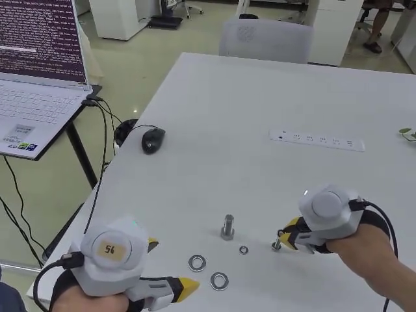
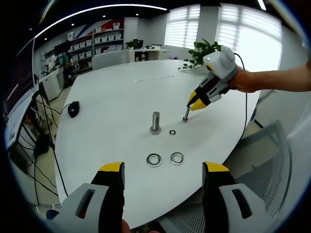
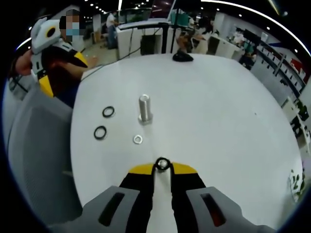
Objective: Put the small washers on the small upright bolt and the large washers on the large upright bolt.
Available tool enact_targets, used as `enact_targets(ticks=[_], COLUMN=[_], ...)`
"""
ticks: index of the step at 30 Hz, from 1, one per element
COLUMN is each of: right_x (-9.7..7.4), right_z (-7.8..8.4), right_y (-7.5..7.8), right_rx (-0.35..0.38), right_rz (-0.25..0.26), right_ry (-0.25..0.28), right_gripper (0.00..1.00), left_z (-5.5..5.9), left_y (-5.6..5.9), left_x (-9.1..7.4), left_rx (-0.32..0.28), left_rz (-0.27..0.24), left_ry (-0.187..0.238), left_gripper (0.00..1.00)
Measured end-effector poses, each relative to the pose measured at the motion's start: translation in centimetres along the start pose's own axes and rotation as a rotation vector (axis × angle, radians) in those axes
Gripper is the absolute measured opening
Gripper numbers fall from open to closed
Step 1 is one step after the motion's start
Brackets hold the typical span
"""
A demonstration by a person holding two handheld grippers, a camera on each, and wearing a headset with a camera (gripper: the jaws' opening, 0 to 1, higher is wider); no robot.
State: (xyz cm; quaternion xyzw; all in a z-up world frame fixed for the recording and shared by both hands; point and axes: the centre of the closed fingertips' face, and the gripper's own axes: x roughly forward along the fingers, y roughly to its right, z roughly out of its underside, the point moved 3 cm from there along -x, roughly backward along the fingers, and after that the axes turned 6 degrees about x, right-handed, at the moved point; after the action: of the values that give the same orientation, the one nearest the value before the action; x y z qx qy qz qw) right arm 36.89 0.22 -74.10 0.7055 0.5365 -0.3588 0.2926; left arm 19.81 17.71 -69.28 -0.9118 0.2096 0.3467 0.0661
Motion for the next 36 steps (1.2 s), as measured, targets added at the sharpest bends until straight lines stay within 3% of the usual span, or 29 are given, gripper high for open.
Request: enact_targets(ticks=[36], right_x=[0.54], right_z=[0.21], right_y=[-0.02], right_rx=[-0.069], right_rz=[-0.019], right_ry=[-0.130], right_gripper=[0.13], left_z=[-0.14], left_y=[0.10], left_x=[0.08], left_rx=[0.003], left_rz=[0.004], left_ry=[0.004], left_gripper=[0.64])
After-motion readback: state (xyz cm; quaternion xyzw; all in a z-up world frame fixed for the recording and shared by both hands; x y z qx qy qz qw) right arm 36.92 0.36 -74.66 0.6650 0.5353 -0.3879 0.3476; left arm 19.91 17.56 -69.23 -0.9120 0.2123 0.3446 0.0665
